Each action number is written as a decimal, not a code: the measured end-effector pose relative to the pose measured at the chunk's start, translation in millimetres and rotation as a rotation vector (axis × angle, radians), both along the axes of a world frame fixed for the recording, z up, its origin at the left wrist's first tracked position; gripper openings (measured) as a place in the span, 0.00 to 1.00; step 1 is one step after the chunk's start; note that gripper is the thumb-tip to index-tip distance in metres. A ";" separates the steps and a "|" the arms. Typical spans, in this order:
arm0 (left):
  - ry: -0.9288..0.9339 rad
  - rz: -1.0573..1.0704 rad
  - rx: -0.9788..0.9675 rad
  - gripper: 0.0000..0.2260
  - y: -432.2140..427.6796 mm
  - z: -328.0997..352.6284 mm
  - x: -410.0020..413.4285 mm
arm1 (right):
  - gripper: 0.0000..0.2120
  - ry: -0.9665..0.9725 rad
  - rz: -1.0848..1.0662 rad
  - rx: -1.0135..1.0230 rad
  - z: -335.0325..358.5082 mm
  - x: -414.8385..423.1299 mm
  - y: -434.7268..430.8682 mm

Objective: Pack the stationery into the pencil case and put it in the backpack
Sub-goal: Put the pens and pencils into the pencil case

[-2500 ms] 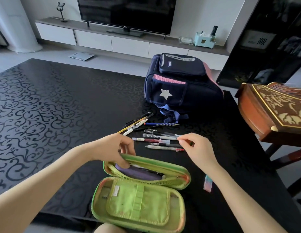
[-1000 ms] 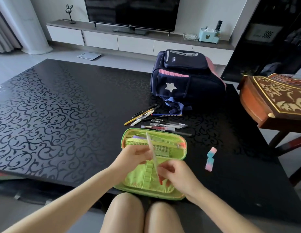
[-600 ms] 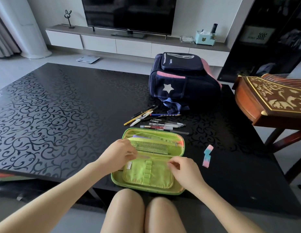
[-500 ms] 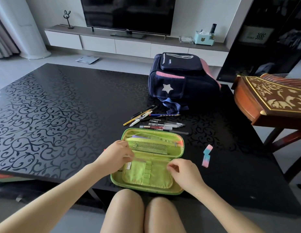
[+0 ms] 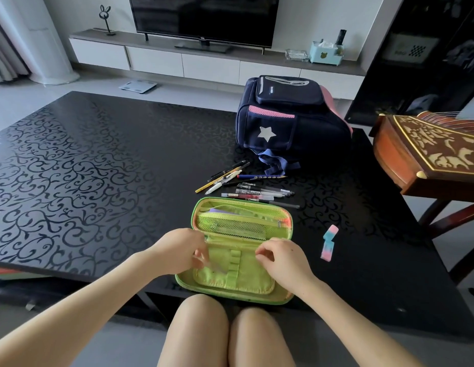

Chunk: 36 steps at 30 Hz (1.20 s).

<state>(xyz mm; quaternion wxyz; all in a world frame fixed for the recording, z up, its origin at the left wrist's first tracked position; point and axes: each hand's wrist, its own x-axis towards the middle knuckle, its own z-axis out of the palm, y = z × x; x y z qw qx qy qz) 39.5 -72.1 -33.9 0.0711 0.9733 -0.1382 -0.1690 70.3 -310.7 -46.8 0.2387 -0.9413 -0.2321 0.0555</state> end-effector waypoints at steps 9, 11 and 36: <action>0.115 -0.110 -0.014 0.10 -29.7 4.3 -9.8 | 0.08 0.009 0.027 -0.019 -1.5 -0.3 -2.3; 0.110 -0.123 -0.053 0.10 -38.6 1.1 -8.6 | 0.08 0.007 0.030 -0.026 -1.5 0.2 -2.9; -0.169 0.174 -0.372 0.06 -15.5 15.2 34.4 | 0.08 0.000 -0.313 -0.261 -17.7 153.3 -27.9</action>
